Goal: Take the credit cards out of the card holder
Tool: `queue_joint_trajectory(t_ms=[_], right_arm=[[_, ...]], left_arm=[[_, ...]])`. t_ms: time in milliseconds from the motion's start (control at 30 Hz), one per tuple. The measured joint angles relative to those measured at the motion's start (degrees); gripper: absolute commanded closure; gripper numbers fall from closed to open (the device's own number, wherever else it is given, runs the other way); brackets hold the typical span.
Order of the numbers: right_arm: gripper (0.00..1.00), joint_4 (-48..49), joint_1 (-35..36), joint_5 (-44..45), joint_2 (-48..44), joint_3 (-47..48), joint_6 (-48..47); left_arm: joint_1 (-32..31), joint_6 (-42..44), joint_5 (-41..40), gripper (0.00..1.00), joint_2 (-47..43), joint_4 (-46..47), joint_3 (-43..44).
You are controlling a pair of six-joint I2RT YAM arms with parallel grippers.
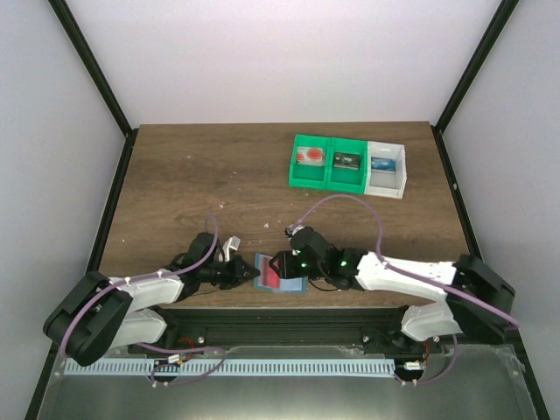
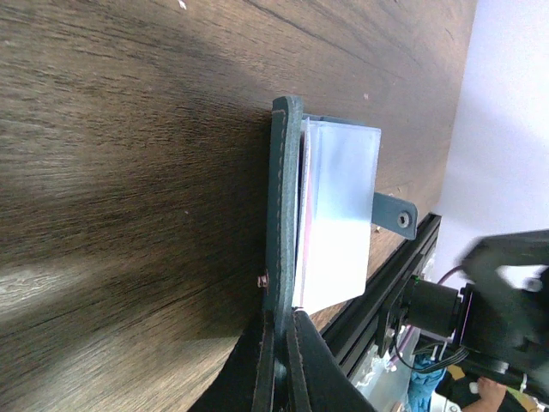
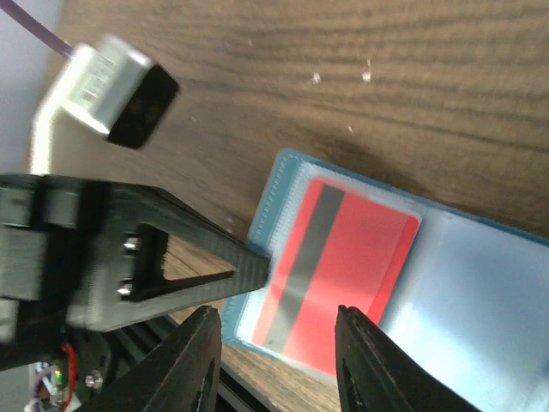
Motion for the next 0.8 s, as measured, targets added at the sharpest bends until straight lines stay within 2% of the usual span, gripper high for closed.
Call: queue_joint_trajectory(t_ms=[67,267,400,533,667,767,800], right_arm=[[0.63,1.2,0.0,-0.9,3.4,0.1,0.0],[0.66,4.7,-0.2,-3.8,8.6,-1.1,-0.6],[0.7,7.6,-1.6,-6.6,9.0,-4.2,-0.7],[0.74,10.2,-3.4,-9.2,9.5,-6.5,-0.6],[0.76,13.1,-5.0,-11.5,9.7,-8.3,0.1],[0.79,16.0,-6.3,-13.4,10.3,-9.6,0.7],[0.79,16.8,-6.6,-13.9,10.6,-9.9,0.9]], left_arm=[[0.0,-0.1,0.0,0.95,0.0,0.0,0.0],[0.0,0.4,-0.8,0.73,-0.5,-1.8,0.0],[-0.2,1.4,-4.1,0.66,-4.0,-7.6,0.7],[-0.2,3.4,-8.3,0.65,-8.3,-13.5,3.4],[-0.2,4.4,-10.4,0.64,-9.9,-15.8,5.6],[-0.2,5.3,-10.8,0.73,-9.2,-16.5,6.3],[-0.2,5.4,-10.8,0.8,-8.8,-16.5,6.4]])
